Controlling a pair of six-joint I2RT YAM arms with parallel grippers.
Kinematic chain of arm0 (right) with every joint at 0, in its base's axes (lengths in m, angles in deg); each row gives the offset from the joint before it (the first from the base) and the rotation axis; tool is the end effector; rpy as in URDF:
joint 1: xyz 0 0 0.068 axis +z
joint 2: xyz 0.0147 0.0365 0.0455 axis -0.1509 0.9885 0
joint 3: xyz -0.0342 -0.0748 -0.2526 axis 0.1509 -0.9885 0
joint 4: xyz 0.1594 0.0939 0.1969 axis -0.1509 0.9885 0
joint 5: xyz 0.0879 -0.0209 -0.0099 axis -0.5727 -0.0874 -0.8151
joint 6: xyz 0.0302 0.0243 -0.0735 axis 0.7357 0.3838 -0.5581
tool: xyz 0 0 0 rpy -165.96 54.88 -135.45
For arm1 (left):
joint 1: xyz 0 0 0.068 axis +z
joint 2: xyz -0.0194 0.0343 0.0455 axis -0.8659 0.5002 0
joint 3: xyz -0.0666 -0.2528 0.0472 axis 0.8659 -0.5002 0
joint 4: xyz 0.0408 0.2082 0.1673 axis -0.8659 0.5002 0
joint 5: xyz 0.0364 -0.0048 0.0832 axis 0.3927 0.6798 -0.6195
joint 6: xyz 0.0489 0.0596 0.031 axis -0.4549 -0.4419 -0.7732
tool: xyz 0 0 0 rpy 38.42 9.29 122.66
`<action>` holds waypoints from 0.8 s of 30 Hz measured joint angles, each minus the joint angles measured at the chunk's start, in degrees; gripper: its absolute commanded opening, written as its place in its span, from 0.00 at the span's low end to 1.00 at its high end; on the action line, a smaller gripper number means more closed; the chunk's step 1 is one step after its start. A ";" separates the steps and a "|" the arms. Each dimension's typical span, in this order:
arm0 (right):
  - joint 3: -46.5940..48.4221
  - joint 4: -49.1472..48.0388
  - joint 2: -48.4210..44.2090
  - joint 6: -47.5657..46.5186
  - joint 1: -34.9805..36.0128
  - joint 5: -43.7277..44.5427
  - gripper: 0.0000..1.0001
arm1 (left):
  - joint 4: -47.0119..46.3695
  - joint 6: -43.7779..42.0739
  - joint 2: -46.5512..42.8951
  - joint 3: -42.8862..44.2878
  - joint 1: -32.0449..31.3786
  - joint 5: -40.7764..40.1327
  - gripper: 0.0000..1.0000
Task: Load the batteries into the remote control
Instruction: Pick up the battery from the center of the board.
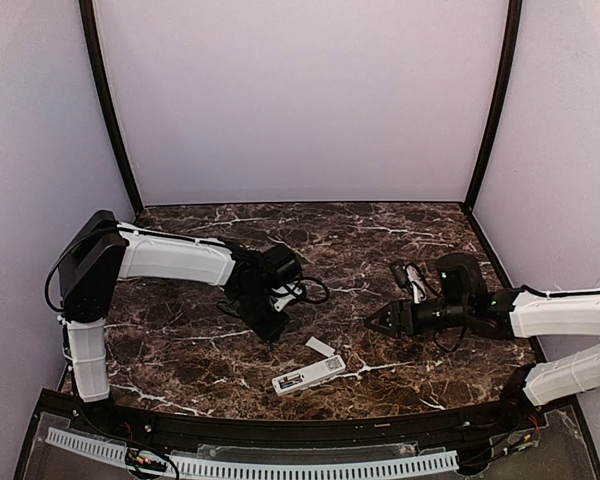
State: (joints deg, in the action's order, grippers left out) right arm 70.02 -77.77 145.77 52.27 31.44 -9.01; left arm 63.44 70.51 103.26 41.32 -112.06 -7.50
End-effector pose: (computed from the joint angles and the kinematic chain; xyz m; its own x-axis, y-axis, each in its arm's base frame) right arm 0.1834 0.1939 0.1527 -0.8063 -0.0530 -0.5892 -0.5022 0.5877 0.6344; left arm 0.2478 -0.3229 0.1092 -0.6900 0.6701 -0.2735 0.7103 0.6996 -0.0780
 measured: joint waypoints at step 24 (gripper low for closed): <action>-1.33 -1.01 -1.62 0.24 -0.04 0.00 0.65 | 1.86 10.91 -0.57 -0.70 -2.23 -4.90 0.17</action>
State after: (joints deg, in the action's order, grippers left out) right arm 68.69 -78.77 144.15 52.51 31.40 -9.01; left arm 65.29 81.41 102.69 40.62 -114.29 -12.39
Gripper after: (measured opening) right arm 0.656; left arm 0.202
